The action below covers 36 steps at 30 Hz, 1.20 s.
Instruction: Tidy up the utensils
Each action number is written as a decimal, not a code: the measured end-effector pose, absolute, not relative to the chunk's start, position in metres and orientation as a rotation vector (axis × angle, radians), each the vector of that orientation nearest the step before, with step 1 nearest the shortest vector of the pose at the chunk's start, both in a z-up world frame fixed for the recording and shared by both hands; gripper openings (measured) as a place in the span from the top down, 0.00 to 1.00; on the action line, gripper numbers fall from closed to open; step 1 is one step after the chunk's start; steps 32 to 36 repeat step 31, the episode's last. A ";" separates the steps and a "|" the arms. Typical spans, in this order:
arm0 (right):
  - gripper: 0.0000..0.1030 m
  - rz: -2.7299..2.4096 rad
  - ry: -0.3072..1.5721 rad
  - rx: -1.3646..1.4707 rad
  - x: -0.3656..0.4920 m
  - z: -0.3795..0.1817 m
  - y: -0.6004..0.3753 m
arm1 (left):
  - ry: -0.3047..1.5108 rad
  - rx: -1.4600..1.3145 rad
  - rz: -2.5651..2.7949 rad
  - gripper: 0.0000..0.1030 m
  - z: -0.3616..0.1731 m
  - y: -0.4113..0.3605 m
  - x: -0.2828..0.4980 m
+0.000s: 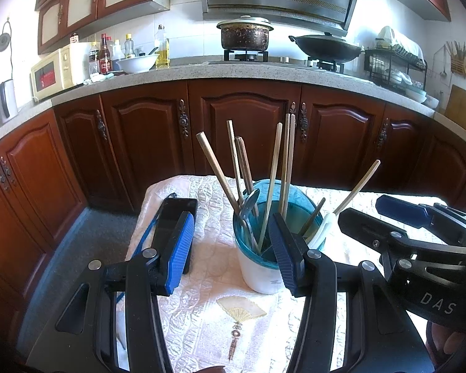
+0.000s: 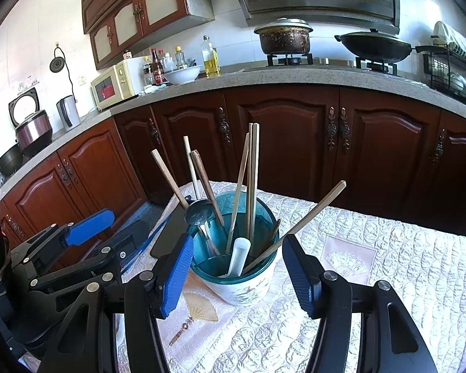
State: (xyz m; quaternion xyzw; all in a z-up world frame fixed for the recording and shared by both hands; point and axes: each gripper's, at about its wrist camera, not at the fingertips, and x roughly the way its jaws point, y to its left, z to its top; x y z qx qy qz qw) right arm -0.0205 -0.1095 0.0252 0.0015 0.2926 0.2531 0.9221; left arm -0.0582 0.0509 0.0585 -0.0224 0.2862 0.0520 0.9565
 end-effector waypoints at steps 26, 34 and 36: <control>0.44 0.530 0.626 0.004 -0.012 0.017 -0.112 | 0.597 -0.047 0.082 0.51 0.052 0.053 -0.051; 0.44 0.523 0.618 0.016 -0.010 0.019 -0.119 | 0.583 -0.044 0.086 0.51 0.052 0.054 -0.051; 0.44 0.523 0.618 0.016 -0.010 0.019 -0.119 | 0.583 -0.044 0.086 0.51 0.052 0.054 -0.051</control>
